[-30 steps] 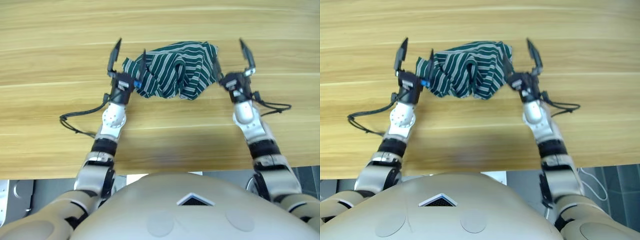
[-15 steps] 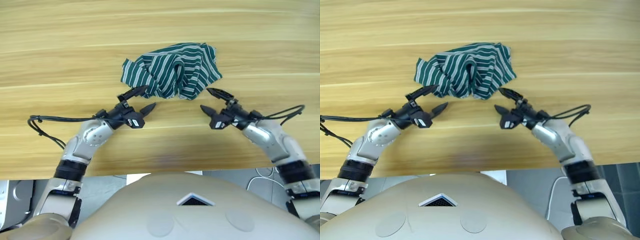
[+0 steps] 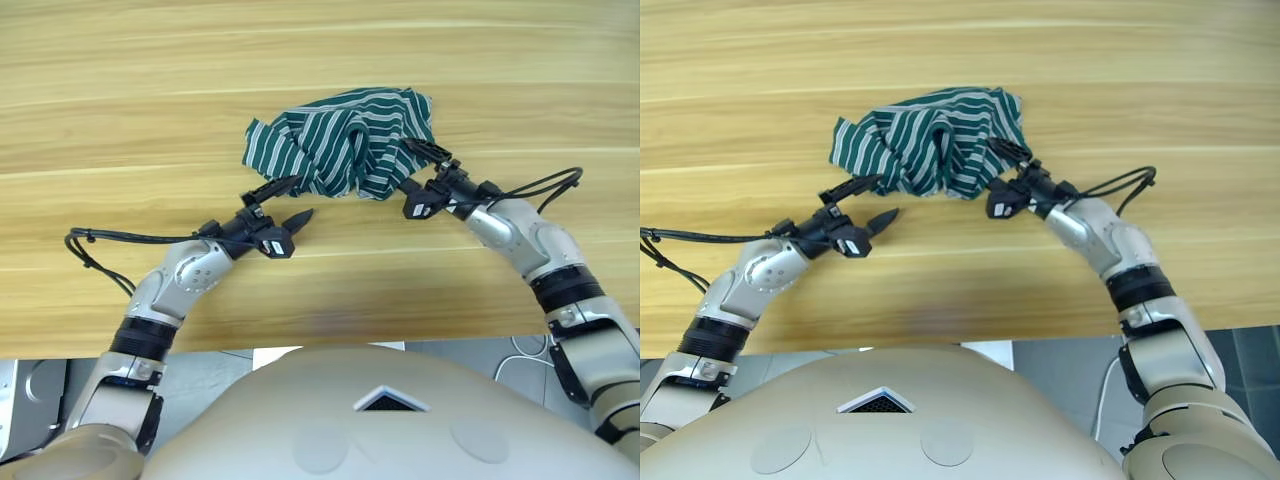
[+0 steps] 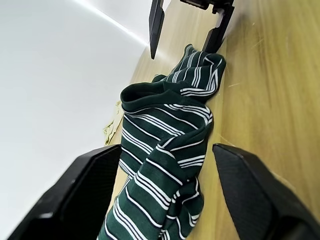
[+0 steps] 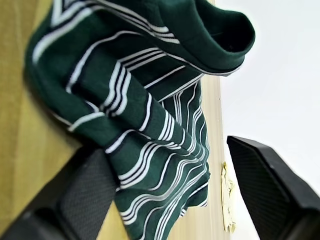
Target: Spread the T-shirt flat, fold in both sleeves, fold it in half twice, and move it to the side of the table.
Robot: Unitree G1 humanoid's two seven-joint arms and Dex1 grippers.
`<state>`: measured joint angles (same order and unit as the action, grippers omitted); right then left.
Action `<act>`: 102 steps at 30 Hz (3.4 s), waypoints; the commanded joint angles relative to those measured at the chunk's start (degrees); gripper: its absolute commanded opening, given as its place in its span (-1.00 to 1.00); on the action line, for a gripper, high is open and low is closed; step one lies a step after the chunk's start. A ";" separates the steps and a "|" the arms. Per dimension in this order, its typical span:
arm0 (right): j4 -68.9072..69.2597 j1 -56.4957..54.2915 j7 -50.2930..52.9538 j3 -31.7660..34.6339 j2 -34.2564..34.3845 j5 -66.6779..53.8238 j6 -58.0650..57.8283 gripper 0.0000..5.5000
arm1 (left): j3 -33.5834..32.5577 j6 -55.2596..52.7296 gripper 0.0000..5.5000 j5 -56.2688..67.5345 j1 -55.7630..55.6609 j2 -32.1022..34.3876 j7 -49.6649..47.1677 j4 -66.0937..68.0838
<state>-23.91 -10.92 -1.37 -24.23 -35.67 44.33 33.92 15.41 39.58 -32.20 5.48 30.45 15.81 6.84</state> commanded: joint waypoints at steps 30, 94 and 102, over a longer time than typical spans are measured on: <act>-9.08 3.39 2.29 -6.68 1.23 -0.07 0.35 -1.00 | 2.93 -3.00 0.23 -9.57 -12.89 5.30 0.06 4.78; -0.76 8.09 -1.31 -14.41 1.20 -15.75 13.90 -1.00 | 16.01 11.02 0.23 -3.37 -50.81 -1.91 8.30 48.45; 6.61 11.53 -10.50 -10.85 1.67 -23.25 14.08 -1.00 | 15.93 19.09 0.23 3.54 -43.09 -0.62 14.70 40.47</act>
<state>-17.33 0.19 -10.48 -36.44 -33.76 20.93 49.74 31.12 58.49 -30.07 -39.32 28.92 28.96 49.89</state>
